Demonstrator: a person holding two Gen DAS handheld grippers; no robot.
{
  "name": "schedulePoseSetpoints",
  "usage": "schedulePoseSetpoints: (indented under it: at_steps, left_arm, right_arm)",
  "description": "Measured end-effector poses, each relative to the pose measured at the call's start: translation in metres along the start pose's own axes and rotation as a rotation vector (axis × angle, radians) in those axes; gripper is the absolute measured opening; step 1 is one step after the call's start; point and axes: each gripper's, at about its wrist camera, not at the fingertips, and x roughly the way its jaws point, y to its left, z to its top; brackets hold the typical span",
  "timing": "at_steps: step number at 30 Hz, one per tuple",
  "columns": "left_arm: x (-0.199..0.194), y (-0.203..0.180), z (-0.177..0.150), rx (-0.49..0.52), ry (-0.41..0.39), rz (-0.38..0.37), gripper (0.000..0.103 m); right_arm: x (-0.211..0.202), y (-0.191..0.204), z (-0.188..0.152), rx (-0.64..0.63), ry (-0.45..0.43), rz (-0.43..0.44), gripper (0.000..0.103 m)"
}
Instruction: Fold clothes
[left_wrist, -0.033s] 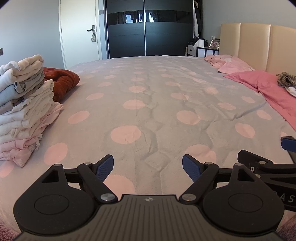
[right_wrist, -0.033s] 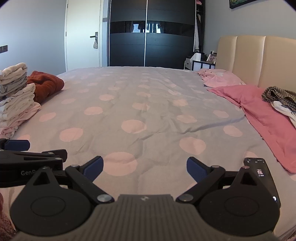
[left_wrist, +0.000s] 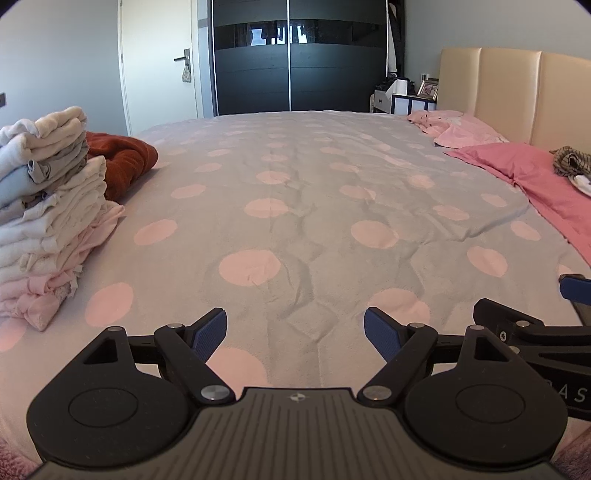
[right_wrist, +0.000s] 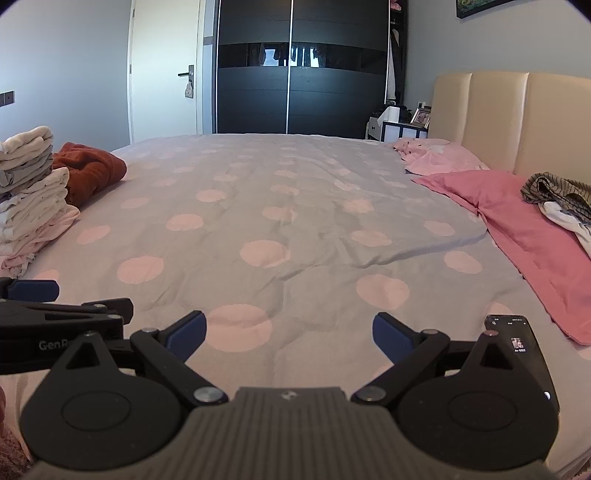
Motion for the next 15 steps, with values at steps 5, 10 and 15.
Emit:
schedulePoseSetpoints:
  at_steps: [5,10,15]
  left_arm:
    - [-0.001,-0.005,0.001,-0.033,-0.016,-0.003,0.082]
    - [-0.004,0.003,0.004,-0.064,-0.011,-0.028,0.082]
    - [0.0,0.004,0.002,-0.066,-0.008,-0.035,0.082]
  right_arm:
    - [0.006,-0.002,0.0,0.022,0.016,0.015,0.098]
    - [0.002,-0.01,-0.001,0.026,-0.005,-0.003,0.098]
    - [0.001,-0.007,-0.002,0.022,0.021,-0.029,0.098]
